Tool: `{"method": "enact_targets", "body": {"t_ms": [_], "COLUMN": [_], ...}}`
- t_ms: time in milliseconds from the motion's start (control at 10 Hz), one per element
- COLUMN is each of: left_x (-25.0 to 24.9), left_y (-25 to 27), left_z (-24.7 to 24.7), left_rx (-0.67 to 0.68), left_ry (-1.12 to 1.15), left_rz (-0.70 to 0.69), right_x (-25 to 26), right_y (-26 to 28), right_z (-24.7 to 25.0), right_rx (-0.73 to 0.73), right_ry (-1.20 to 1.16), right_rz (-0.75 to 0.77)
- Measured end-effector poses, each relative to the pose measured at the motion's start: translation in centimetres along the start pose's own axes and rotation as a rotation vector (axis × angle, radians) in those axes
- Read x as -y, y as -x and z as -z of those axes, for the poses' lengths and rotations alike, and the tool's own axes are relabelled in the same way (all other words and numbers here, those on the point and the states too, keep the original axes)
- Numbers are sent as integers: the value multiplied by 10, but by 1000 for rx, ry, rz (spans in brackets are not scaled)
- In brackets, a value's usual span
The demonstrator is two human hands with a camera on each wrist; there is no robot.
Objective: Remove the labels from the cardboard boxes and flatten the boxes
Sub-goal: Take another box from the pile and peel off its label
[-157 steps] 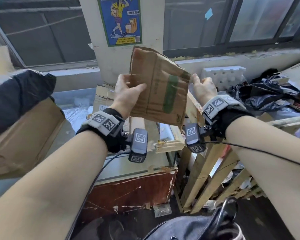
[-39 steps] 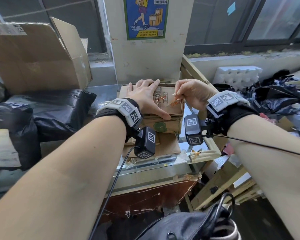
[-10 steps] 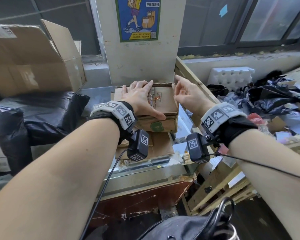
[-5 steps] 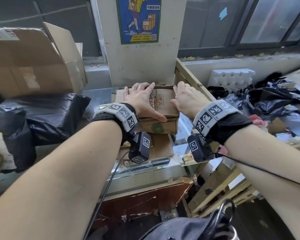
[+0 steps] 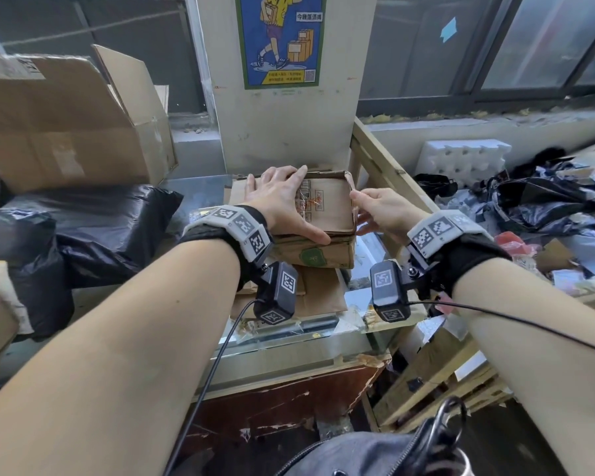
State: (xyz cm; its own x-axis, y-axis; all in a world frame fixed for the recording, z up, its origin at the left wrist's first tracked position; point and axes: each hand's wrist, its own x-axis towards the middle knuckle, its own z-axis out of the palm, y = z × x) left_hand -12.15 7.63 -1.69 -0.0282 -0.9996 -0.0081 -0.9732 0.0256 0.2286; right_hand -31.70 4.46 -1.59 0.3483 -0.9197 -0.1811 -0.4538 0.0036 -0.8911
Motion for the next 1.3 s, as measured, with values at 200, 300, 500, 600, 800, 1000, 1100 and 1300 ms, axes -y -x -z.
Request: {"method": "enact_targets", "body": {"t_ms": [200,300,500,600,800,1000,1100,1300], "left_x": [-1,-1,3,3,5,6,6,7], "left_y": [-1,0,0,0,-1,-3,-2,-1], "left_z": [2,2,1,1,0,-2,-2,-4], "left_rx": [11,13,13,10,5,1,-2,-10], "left_ry": [8,18,25,27,36,34,34,40], "left_rz": [-13,-19,-14,-18,-28,-32,-34,-43], "right_x": [-23,-28,-44,-46,-45,-50,-48,-50], "right_y": [4,3,-10,-9,-6,-11,-9,-8], "right_z": [-3,-7,-10,-13,-17,-16,-19,-20], "right_rx": [74,56,28,28,-18,-47,-73,-92], "right_ry": [-716,-894,-1059,-1137,-1165,-1215,-1238,-1244], "right_rz": [-46,-64,-151,-160,-170,-189,-178,-186]}}
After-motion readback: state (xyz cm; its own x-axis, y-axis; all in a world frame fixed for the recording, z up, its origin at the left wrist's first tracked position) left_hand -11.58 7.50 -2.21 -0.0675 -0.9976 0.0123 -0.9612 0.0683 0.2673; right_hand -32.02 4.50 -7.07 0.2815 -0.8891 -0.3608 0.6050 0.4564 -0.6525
